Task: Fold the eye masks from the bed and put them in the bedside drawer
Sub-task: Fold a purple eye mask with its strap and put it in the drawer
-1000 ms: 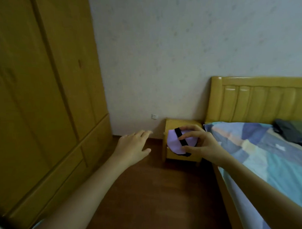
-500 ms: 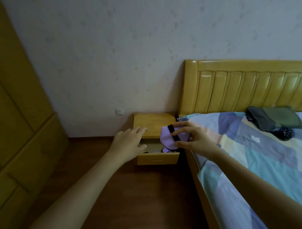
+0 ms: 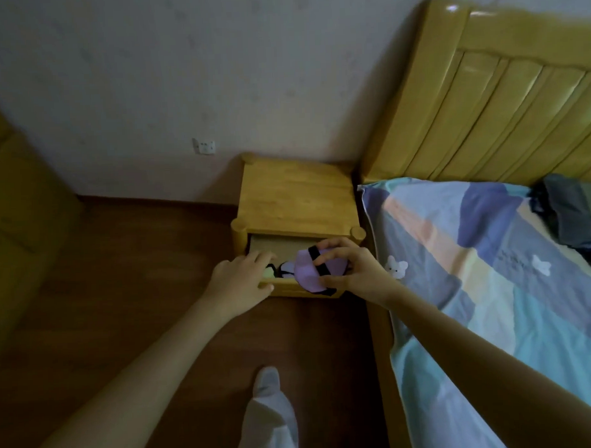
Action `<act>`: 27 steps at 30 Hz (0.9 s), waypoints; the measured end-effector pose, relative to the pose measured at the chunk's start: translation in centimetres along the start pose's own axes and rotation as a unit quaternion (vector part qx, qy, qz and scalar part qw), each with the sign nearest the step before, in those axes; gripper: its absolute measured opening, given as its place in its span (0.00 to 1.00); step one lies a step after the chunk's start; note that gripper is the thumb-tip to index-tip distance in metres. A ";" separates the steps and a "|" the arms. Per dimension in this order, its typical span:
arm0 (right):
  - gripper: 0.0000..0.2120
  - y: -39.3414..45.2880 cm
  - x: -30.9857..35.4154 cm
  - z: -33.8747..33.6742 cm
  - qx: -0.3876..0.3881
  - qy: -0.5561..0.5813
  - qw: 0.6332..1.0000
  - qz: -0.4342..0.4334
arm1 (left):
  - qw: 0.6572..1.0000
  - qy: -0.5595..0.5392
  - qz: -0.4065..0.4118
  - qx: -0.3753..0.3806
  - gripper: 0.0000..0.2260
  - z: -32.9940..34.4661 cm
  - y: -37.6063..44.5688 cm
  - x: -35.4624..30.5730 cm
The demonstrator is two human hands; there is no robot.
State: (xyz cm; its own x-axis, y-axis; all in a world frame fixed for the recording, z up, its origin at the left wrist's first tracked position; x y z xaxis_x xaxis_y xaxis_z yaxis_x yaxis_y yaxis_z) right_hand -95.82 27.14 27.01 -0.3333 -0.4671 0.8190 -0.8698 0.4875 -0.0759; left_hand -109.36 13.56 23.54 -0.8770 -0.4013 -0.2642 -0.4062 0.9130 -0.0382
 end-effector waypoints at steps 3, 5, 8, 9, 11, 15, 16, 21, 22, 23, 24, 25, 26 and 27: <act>0.13 5.3 -4.6 1.5 0.040 0.002 0.999 0.036 | 0.997 -0.049 -0.038 0.051 0.23 3.7 4.9 2.3; 0.13 8.7 -7.8 2.5 0.054 0.010 0.997 0.056 | 0.994 -0.068 -0.050 0.073 0.23 6.3 8.1 3.2; 0.13 13.4 -12.9 4.5 0.079 0.030 0.994 0.074 | 0.991 -0.083 -0.063 0.084 0.23 10.5 12.8 4.6; 0.13 14.9 -14.7 5.4 0.088 0.038 0.992 0.081 | 0.991 -0.083 -0.067 0.087 0.23 12.1 14.1 5.1; 0.13 17.5 -18.4 7.0 0.090 0.050 0.989 0.107 | 0.982 -0.127 -0.089 0.107 0.21 15.8 16.2 6.1; 0.15 21.0 -26.4 10.7 0.082 0.082 0.983 0.142 | 0.840 -0.419 -0.312 0.149 0.18 25.6 19.4 9.6; 0.16 21.4 -28.4 11.6 0.075 0.095 0.981 0.150 | 0.794 -0.462 -0.366 0.148 0.18 27.9 19.8 10.5; 0.22 23.6 -36.7 15.7 0.029 0.128 0.968 0.212 | 0.732 -0.500 -0.413 0.210 0.22 37.6 22.3 12.5; 0.22 24.2 -37.9 16.4 0.022 0.129 0.967 0.217 | 0.734 -0.504 -0.402 0.212 0.18 38.9 23.1 12.7; 0.22 24.8 -39.2 17.0 0.014 0.131 0.966 0.223 | 0.735 -0.509 -0.399 0.206 0.13 40.2 23.9 13.1; 0.21 25.4 -40.3 17.6 0.005 0.134 0.965 0.227 | 0.738 -0.510 -0.398 0.191 0.08 41.3 24.7 13.7; 0.21 26.2 -41.3 18.1 -0.008 0.135 0.964 0.229 | 0.744 -0.507 -0.399 0.174 0.07 42.3 25.5 14.4; 0.20 26.8 -42.3 18.6 -0.019 0.131 0.964 0.229 | 0.746 -0.505 -0.404 0.158 0.09 43.2 26.3 15.0; 0.19 27.5 -43.2 19.1 -0.027 0.120 0.966 0.229 | 0.747 -0.501 -0.412 0.143 0.12 44.1 27.0 15.6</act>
State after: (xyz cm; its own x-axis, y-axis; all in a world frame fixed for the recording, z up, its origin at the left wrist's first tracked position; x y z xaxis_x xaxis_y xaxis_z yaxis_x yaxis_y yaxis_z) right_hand -112.27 46.66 -21.29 -0.5793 -0.0131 0.8150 -0.6292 0.6429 -0.4368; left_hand -122.73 35.18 -24.10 0.3318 -0.7099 -0.6213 -0.5062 0.4218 -0.7522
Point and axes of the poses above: each hand's wrist, its own y-axis towards the middle knuckle, its own z-axis out of the palm, x = y × z, the point moved 7 cm from there along y, towards the middle knuckle, and after that the axes turned 6 degrees about -x, right-handed, at the moved point
